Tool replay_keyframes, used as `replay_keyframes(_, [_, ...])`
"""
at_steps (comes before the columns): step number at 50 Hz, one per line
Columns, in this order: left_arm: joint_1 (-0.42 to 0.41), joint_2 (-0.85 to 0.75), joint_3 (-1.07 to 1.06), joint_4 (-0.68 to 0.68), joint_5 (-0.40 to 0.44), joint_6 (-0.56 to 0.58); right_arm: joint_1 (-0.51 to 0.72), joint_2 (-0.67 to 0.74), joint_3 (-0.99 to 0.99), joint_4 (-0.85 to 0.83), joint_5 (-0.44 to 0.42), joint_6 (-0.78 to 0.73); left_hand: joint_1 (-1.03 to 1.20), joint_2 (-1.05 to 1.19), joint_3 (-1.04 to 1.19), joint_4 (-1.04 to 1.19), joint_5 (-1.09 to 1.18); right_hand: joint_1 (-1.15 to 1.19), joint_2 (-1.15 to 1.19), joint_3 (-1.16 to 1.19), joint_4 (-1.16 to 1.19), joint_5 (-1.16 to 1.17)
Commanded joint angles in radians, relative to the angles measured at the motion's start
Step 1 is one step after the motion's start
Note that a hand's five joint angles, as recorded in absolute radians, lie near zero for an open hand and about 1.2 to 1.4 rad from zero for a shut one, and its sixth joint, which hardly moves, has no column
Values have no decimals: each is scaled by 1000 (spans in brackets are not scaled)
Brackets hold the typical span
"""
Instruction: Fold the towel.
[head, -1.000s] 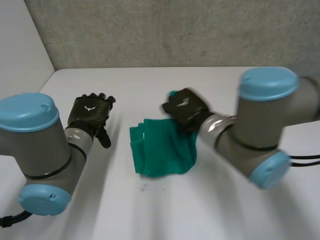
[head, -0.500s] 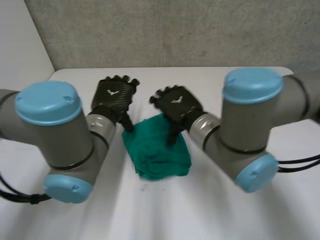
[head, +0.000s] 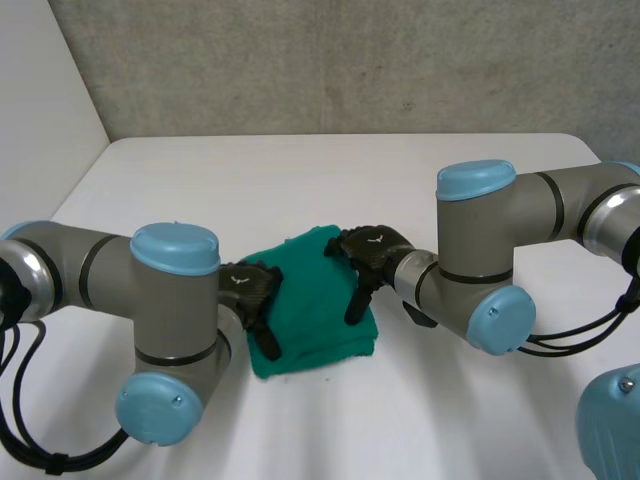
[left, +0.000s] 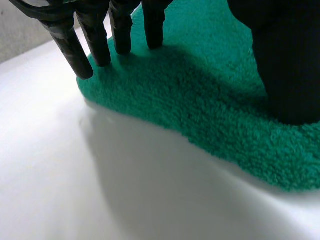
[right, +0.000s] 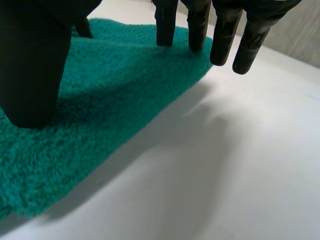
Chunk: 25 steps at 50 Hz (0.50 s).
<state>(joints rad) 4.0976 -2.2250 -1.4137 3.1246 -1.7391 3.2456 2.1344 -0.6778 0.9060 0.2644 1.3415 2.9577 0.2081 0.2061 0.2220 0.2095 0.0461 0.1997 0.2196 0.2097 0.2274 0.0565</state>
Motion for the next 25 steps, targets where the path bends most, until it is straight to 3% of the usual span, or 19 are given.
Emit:
replay_keyframes(1, [7,7,-18,3,3,51,-1,18,-33,58,2,-22,-6,-4,-20,-8,-19,-25,-45,-35,-53,-56])
replay_keyframes(11, [3,96,7,9,10,108,-2,-35,-25,62,21,-40,-18,-16,-32,-19,-31,-25,-45,-35,-53,-56])
replay_keyframes(17, [18,223,53,8,13,98,-57,-210,30,-2,120,-12,-21,-19,-35,-22,-34,-25,-45,-35,-53,-56])
replay_keyframes(20, [72,300,81,6,12,98,-109,-381,115,-127,208,52,-30,-28,-44,-31,-42,-25,-45,-35,-53,-56])
replay_keyframes(25, [164,415,142,-24,29,72,-186,-529,207,-215,246,92,-30,-28,-44,-31,-42,-25,-45,-35,-53,-56])
